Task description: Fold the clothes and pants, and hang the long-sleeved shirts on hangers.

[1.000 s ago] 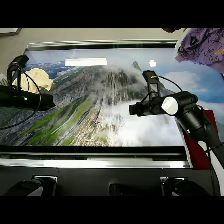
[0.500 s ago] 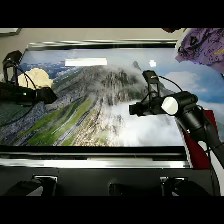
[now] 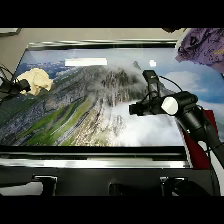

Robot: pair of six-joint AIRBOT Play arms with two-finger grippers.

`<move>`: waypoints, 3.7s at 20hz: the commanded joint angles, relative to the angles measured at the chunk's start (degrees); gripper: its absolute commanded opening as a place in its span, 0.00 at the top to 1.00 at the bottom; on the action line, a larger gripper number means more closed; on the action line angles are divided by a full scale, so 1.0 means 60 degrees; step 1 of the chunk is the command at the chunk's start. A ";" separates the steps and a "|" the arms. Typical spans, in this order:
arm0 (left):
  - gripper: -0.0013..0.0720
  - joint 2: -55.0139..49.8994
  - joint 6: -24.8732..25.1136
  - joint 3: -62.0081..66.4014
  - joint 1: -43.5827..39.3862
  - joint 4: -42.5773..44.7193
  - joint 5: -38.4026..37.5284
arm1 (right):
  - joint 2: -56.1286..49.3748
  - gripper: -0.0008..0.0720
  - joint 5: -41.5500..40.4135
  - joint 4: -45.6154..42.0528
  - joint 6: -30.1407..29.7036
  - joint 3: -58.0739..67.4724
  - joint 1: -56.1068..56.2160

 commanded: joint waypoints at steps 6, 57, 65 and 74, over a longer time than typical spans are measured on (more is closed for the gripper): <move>0.01 -0.3971 0.0430 0.1872 0.0761 0.0124 0.3676 | 0.0007 0.95 0.0000 0.0000 0.0007 0.0007 0.0011; 0.02 -0.0393 0.1115 0.2364 -0.3585 -0.4095 -0.4277 | 0.0754 0.33 0.2397 0.4998 -0.2619 -0.4838 -0.7249; 0.02 -0.0681 0.1111 0.2364 -0.3475 -0.4095 -0.4262 | -0.1439 0.33 0.1665 0.5890 -0.4197 -0.4838 -0.7249; 0.02 -0.0863 0.1188 0.2364 -0.3326 -0.4095 -0.3960 | -0.2470 0.33 0.1173 0.5949 -0.4426 -0.4900 -0.7246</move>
